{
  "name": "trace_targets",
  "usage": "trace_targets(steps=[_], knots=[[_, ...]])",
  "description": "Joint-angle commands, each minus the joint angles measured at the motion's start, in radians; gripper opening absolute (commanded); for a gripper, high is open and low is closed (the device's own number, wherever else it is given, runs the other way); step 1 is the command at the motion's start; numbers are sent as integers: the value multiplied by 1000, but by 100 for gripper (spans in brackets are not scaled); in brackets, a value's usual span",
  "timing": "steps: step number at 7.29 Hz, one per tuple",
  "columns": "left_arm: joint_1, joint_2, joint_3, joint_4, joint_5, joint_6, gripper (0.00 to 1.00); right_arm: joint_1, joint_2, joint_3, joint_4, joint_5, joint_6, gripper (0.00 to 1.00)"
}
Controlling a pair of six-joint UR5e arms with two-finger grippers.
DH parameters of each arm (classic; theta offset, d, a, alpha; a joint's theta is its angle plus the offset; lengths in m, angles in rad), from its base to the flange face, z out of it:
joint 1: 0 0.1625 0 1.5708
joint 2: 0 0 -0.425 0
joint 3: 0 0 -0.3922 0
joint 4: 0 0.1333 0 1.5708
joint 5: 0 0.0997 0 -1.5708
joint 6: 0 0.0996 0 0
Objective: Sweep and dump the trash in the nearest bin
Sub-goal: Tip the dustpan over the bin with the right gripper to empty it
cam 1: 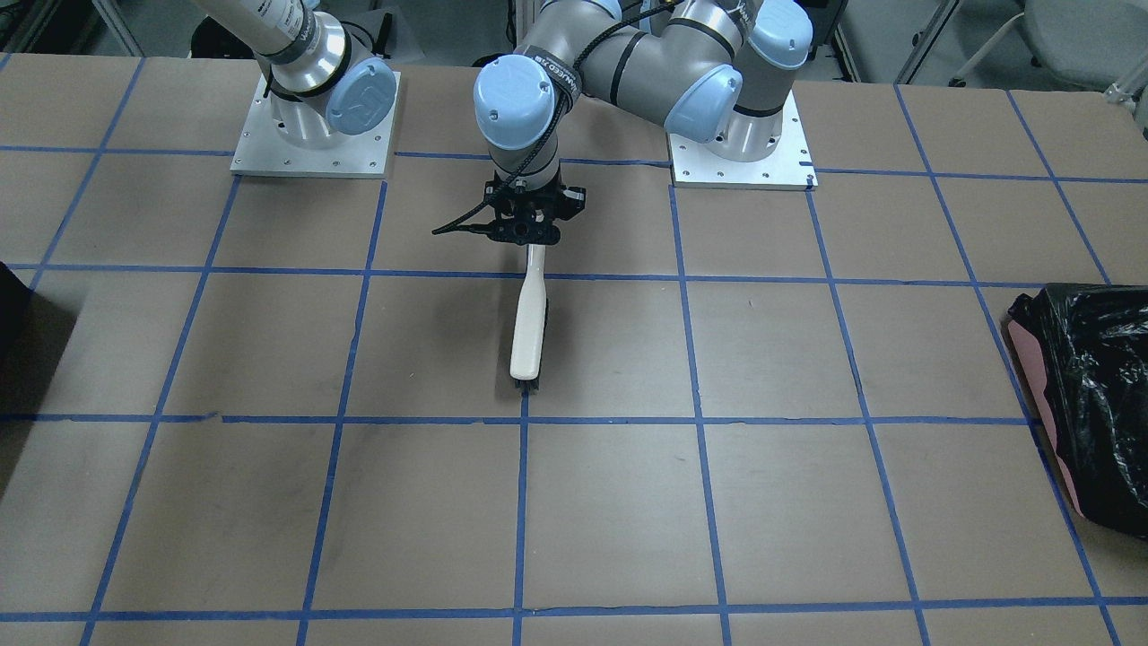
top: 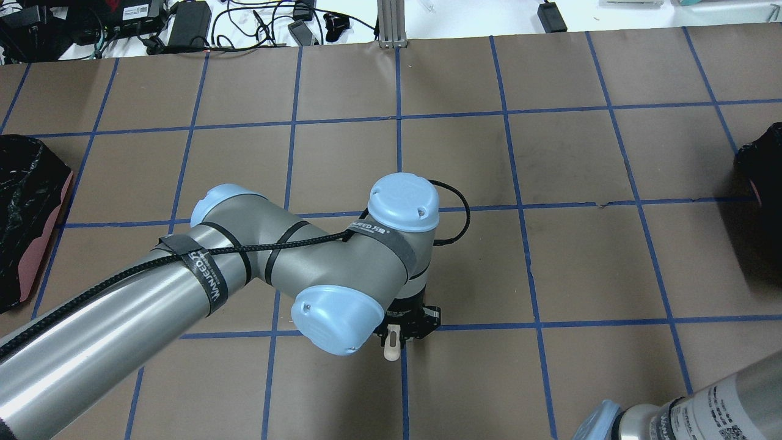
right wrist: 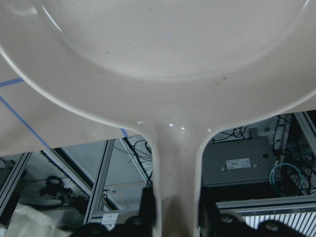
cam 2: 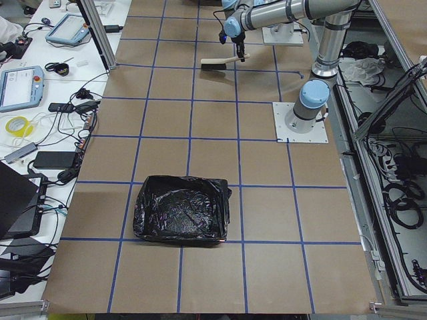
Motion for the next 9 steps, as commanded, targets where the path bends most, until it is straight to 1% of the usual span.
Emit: trace_targets(steps=[1, 2, 3, 4, 5, 6, 7, 8, 9], knots=[[-8, -2, 0, 4, -2, 2, 0, 26, -15, 5, 61, 156, 73, 0], [-9, -4, 0, 6, -2, 2, 0, 61, -13, 17, 72, 178, 145, 0], [-9, -4, 0, 7, -4, 1, 0, 107, -13, 40, 74, 178, 176, 0], [-9, -4, 0, 7, -7, 1, 0, 139, -9, 69, 74, 195, 263, 0], [-9, -4, -2, 7, -7, 1, 3, 176, -9, 93, 72, 195, 331, 0], [-9, -7, -2, 7, -9, 1, 15, 211, -9, 113, 74, 197, 425, 0], [-8, -10, -2, 7, -6, 2, 16, 253, -3, 127, 72, 200, 481, 0], [-6, -13, -2, 7, -6, 2, 20, 314, 2, 127, 68, 200, 548, 0], [-5, -15, 0, 7, -4, 2, 37, 368, 8, 129, 69, 215, 652, 0]])
